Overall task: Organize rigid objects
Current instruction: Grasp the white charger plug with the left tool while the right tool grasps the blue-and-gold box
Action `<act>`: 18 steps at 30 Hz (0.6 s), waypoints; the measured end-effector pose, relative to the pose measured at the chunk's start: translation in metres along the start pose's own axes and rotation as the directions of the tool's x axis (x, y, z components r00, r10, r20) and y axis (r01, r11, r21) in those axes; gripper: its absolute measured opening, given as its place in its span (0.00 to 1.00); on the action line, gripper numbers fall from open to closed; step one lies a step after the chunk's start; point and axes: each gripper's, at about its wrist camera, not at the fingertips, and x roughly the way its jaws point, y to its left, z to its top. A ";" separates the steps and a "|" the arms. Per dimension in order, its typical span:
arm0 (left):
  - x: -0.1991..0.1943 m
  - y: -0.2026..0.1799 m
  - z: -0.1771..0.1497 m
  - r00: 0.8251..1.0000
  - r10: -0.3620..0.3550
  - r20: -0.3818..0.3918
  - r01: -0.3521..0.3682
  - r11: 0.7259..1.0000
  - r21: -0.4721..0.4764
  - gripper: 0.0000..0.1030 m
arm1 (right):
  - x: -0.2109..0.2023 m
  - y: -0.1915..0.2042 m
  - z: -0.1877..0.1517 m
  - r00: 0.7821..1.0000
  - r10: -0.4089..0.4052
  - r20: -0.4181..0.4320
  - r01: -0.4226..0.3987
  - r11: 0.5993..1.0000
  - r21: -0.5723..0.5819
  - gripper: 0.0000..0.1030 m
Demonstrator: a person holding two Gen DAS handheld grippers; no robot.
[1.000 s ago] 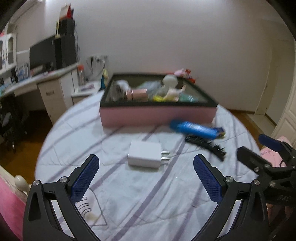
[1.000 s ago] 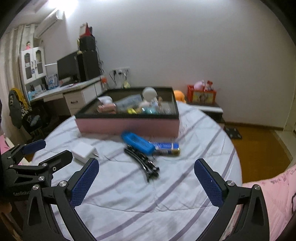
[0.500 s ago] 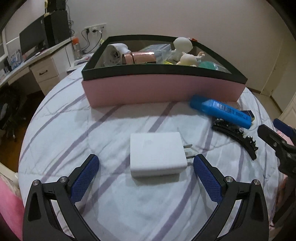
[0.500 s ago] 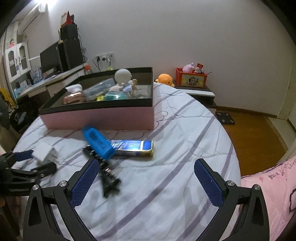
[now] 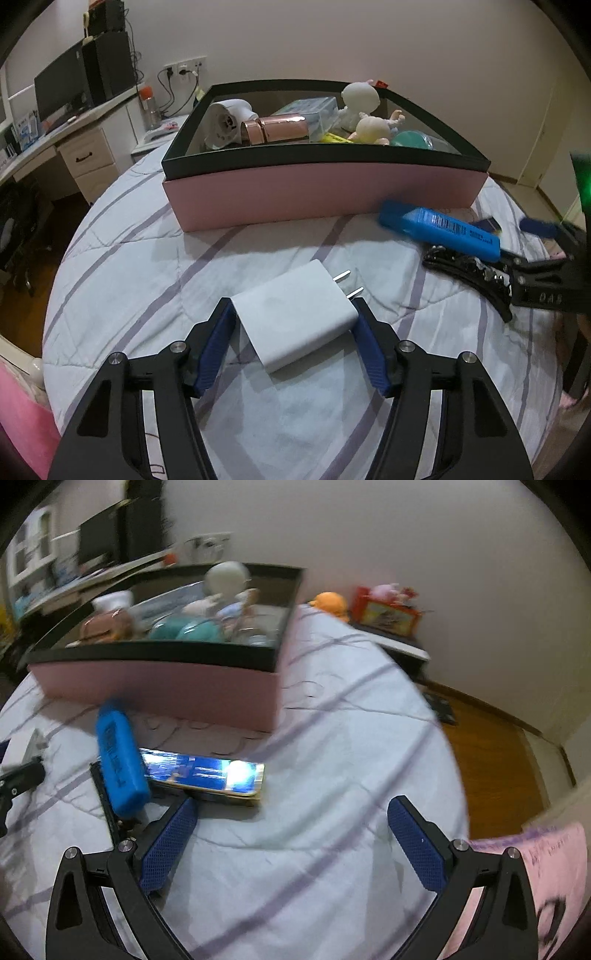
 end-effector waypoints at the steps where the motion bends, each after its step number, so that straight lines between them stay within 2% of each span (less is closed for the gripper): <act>1: -0.001 0.000 -0.001 1.000 0.001 0.000 -0.001 1.000 0.000 0.63 | 0.001 0.002 0.003 1.000 0.022 0.004 -0.022 1.000 -0.022 1.00; 4: -0.003 0.001 -0.002 1.000 0.001 0.001 -0.001 1.000 0.000 0.64 | 0.006 0.009 0.009 0.999 0.051 -0.001 -0.051 0.995 -0.088 1.00; 9: -0.007 0.002 -0.005 1.000 0.013 0.003 -0.013 1.000 0.006 0.71 | 0.013 0.022 0.020 0.994 0.107 -0.010 -0.106 0.974 -0.198 1.00; 11: -0.007 0.004 -0.006 1.000 0.018 0.004 -0.018 1.000 0.000 0.76 | 0.015 0.024 0.021 0.991 0.130 -0.025 -0.133 0.972 -0.196 1.00; 13: -0.009 0.006 -0.008 1.000 0.017 0.005 -0.017 1.000 -0.008 0.78 | 0.011 0.025 0.020 0.987 0.157 -0.022 -0.158 0.971 -0.180 0.92; 15: -0.011 0.007 -0.009 1.000 0.018 0.007 -0.018 1.000 -0.014 0.79 | 0.007 0.030 0.015 0.980 0.200 -0.017 -0.200 0.966 -0.163 0.69; 16: -0.012 0.007 -0.009 1.000 0.022 0.008 -0.022 1.000 -0.015 0.80 | 0.005 0.033 0.014 0.980 0.201 -0.009 -0.200 0.966 -0.161 0.64; 18: -0.013 0.008 -0.011 1.000 0.028 0.007 -0.028 1.000 -0.014 0.81 | -0.002 0.039 0.010 0.978 0.211 -0.002 -0.208 0.964 -0.167 0.41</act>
